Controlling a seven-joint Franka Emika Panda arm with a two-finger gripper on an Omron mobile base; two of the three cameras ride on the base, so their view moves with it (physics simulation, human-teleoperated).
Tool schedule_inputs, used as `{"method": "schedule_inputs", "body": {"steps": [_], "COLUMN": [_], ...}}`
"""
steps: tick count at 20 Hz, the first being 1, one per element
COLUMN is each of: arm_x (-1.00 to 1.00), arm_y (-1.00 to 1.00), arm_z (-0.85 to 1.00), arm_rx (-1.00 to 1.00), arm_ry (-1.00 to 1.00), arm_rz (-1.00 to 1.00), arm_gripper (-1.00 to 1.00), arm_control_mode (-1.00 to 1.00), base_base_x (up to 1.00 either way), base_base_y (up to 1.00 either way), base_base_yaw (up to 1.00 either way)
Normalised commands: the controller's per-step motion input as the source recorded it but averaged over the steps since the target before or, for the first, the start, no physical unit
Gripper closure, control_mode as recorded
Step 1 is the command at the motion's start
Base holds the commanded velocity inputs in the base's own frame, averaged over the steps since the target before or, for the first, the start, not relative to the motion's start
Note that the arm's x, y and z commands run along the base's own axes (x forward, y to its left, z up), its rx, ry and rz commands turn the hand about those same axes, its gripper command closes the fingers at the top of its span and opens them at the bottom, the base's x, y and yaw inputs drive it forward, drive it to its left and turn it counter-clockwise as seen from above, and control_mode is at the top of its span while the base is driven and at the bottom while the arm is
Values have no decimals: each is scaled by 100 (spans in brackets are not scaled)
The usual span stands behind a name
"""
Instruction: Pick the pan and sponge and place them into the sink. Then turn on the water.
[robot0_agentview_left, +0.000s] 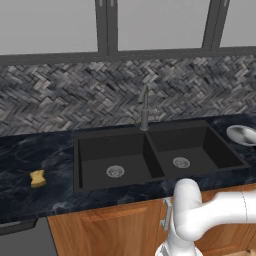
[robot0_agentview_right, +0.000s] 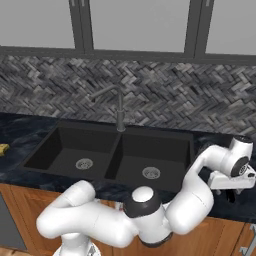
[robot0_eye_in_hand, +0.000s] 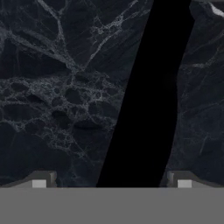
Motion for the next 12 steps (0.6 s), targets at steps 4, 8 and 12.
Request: {"method": "schedule_inputs", "body": {"steps": [4, 8, 12], "arm_x": [5, 0, -2], "arm_y": [-2, -4, 1], "arm_z": [-22, -6, 3], "arm_rx": [0, 0, 0], "arm_ry": [-2, -1, -1], "arm_rz": [0, 0, -1], "arm_gripper": [100, 100, 100], "arm_control_mode": [-100, -100, -100], "base_base_x": [0, 0, 0], "base_base_y": [0, 0, 0], "base_base_yaw": [0, 0, 0]}}
